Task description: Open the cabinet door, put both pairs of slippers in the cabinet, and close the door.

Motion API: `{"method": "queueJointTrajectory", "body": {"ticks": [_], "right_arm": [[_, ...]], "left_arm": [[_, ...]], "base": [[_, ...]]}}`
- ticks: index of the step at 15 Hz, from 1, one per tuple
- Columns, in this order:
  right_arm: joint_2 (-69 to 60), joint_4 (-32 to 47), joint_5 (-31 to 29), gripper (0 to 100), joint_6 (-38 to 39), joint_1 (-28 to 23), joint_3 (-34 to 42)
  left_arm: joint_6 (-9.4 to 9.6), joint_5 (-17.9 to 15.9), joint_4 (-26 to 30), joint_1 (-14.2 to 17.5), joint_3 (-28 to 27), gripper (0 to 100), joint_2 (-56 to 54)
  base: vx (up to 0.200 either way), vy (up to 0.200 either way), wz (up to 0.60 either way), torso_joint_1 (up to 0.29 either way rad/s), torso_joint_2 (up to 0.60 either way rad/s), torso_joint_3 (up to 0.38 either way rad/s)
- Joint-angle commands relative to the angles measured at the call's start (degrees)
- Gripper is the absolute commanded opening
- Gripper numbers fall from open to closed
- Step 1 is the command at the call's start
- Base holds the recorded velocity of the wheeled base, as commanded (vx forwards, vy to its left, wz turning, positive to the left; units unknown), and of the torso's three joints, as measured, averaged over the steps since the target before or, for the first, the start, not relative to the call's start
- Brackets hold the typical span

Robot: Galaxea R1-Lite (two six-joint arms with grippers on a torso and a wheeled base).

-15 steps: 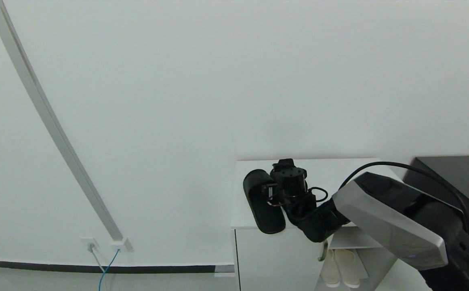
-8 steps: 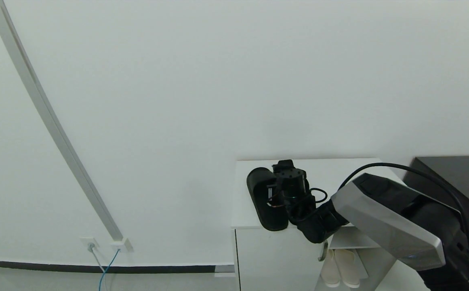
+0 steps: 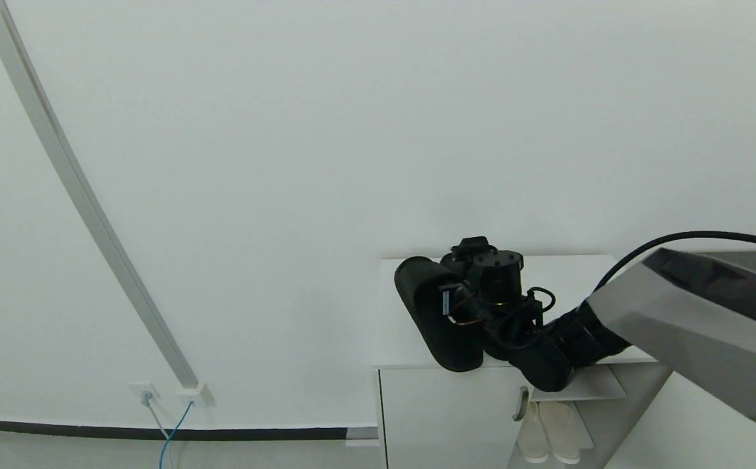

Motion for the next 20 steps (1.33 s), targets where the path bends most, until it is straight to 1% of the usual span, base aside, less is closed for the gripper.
{"method": "queueJointTrajectory", "body": {"ticks": [1, 4, 6, 8, 10, 13, 16, 19, 20], "right_arm": [[-17.0, 0.1, 3.7, 0, -1.2, 1.9, 12.6], [-26.2, 0.4, 5.9, 0, -1.6, 5.5, 20.5], [-29.9, 0.5, 7.9, 0, -2.8, 6.5, 24.2], [-34.9, 0.4, 11.5, 0, -3.6, 8.0, 28.4], [-37.7, 0.0, 14.5, 0, -4.7, 8.2, 31.2], [-37.8, -0.1, 16.6, 0, -9.1, 8.2, 34.0], [-37.5, -0.1, 17.9, 0, -15.1, 8.2, 36.0], [-37.5, -0.1, 18.3, 0, -15.9, 8.2, 36.0], [-37.5, -0.1, 18.3, 0, -15.8, 8.2, 36.0]], "left_arm": [[-0.01, 0.0, 0.0, 0.0, 0.0, 0, 0.1], [-0.01, -0.1, 0.0, 0.0, 0.0, 0, 0.1], [-0.01, 0.0, 0.0, 0.0, 0.0, 0, 0.1], [-0.01, 0.0, 0.0, 0.0, 0.0, 0, 0.1], [-0.01, -0.1, 0.0, 0.0, 0.0, 0, 0.1], [-0.01, -0.1, 0.0, 0.0, 0.0, 0, 0.1], [-0.01, 0.0, 0.0, 0.0, 0.0, 0, 0.1], [-0.01, 0.0, 0.0, 0.0, 0.0, 0, 0.1], [-0.01, 0.0, 0.0, 0.0, 0.0, 0, 0.1]], "base": [[0.0, 0.0, 0.0, 0.0, 0.0, 0.0], [0.0, 0.0, 0.0, 0.0, 0.0, 0.0], [0.0, 0.0, 0.0, 0.0, 0.0, 0.0], [0.0, 0.0, 0.0, 0.0, 0.0, 0.0], [0.0, 0.0, 0.0, 0.0, 0.0, 0.0], [0.0, 0.0, 0.0, 0.0, 0.0, 0.0], [0.0, 0.0, 0.0, 0.0, 0.0, 0.0], [0.0, 0.0, 0.0, 0.0, 0.0, 0.0], [-0.2, 0.0, 0.0, 0.002, 0.0, 0.007]]}}
